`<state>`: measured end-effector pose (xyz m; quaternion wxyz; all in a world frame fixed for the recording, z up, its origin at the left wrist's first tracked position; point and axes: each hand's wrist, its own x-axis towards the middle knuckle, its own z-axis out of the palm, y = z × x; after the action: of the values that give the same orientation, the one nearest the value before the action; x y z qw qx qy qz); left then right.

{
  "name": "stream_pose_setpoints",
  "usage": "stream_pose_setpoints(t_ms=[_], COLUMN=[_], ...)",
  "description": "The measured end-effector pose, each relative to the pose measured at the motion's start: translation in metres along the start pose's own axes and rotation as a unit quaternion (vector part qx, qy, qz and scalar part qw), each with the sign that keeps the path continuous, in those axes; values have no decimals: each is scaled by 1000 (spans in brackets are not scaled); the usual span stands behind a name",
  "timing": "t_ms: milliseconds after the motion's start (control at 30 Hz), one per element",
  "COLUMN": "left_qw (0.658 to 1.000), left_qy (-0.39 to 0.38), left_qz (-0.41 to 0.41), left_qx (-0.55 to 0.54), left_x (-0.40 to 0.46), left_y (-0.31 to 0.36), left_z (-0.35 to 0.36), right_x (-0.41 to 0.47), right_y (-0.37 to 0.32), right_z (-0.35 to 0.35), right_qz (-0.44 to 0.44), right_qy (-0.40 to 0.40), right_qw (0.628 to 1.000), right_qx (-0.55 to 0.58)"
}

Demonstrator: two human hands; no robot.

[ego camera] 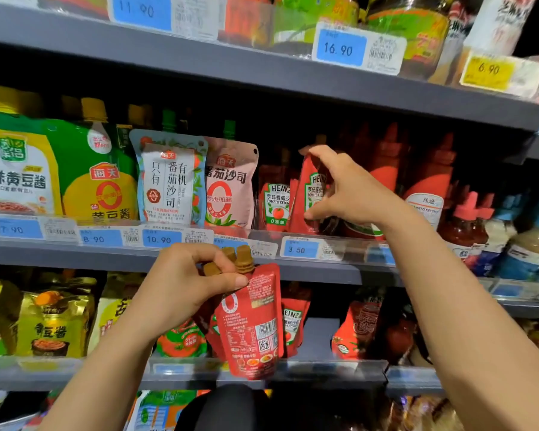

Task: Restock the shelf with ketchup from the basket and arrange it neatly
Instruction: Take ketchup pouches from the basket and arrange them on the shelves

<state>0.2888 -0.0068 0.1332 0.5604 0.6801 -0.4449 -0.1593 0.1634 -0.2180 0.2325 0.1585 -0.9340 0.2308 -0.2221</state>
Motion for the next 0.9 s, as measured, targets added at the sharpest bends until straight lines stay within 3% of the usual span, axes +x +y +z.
stream_pose_setpoints(t_ms=[167, 400, 533, 733, 900], left_qw=[1000, 1000, 1000, 1000, 1000], left_qy=[0, 3, 4, 2, 2], left_qz=[-5, -13, -21, -28, -23], left_qx=[12, 14, 12, 15, 13], left_x=[0, -2, -6, -5, -4], left_y=[1, 3, 1, -4, -7], left_z=[0, -2, -2, -6, -5], right_x=[-1, 12, 16, 13, 18], right_y=[0, -19, -6, 10, 11], right_z=[6, 35, 46, 16, 27], right_qz=[-12, -29, -73, -78, -106], right_qy=[81, 163, 137, -12, 50], right_qw=[975, 960, 961, 979, 967], right_qx=[-205, -225, -229, -190, -225])
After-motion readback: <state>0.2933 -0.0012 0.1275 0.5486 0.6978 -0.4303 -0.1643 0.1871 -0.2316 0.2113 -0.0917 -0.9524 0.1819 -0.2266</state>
